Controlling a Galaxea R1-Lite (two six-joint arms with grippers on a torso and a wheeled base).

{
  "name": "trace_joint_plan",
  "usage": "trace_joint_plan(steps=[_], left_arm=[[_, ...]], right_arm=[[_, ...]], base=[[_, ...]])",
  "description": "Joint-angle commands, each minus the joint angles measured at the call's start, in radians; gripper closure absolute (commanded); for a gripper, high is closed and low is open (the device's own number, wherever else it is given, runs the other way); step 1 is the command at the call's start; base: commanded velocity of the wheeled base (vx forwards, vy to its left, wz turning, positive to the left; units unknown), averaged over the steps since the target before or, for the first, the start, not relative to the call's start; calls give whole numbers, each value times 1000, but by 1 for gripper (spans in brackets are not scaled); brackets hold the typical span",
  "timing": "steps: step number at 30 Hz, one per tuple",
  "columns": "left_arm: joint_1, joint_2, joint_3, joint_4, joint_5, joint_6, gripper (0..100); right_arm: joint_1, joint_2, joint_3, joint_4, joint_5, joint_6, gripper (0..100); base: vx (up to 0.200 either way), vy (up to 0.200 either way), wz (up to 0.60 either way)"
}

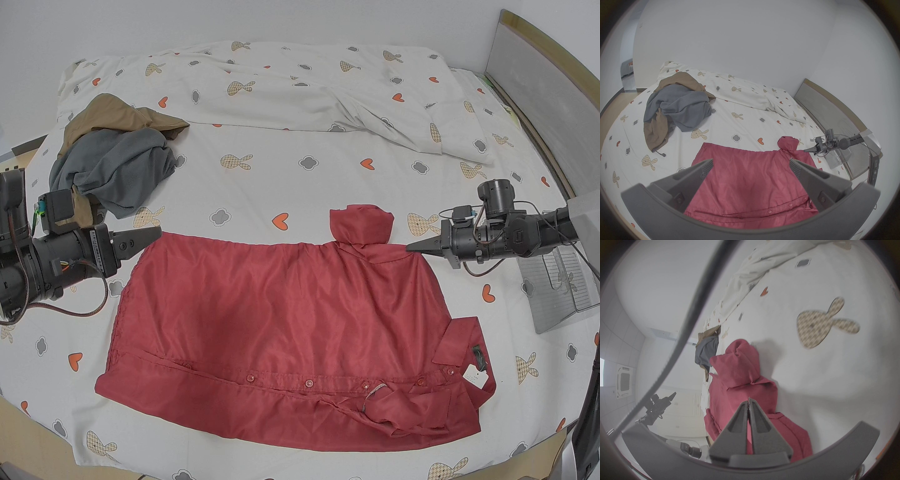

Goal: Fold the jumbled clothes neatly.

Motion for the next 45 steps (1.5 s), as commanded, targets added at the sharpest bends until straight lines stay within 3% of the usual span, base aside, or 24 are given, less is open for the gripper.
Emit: trace_joint_plan(steps=[1, 12, 13, 19, 24, 27, 28, 29, 35, 45], left_arm=[[0, 0, 1, -1, 0, 0, 0], [0, 0, 1, -1, 0, 1, 0], [0, 0, 1, -1, 0, 1, 0], [1, 0, 1, -1, 0, 1, 0], [0, 2, 2, -1, 0, 3, 0], [0, 2, 2, -1, 0, 3, 0], [0, 2, 2, -1, 0, 3, 0], [0, 2, 8, -1, 0, 4, 0], [0, -1, 8, -1, 0, 4, 0], [0, -14, 16, -1, 0, 4, 0]], right_arm=[[-45, -37, -15, 0, 0, 1, 100], [-64, -27, -9, 15, -3, -5, 100], [-64, -26, -7, 15, -4, -7, 0], [-58, -23, -6, 0, -6, -11, 0], [-44, -30, -21, -48, -72, -30, 0], [19, -24, -44, -65, -174, -31, 0], [19, -24, -44, -65, -174, -31, 0], [61, -20, -52, -65, -250, -31, 0], [136, 8, -110, -68, -346, -36, 0], [150, 14, -150, -66, -372, -119, 0]], base=[[0, 0, 0], [0, 0, 0], [0, 0, 0], [0, 0, 0], [0, 0, 0], [0, 0, 0], [0, 0, 0], [0, 0, 0], [0, 0, 0], [0, 0, 0]])
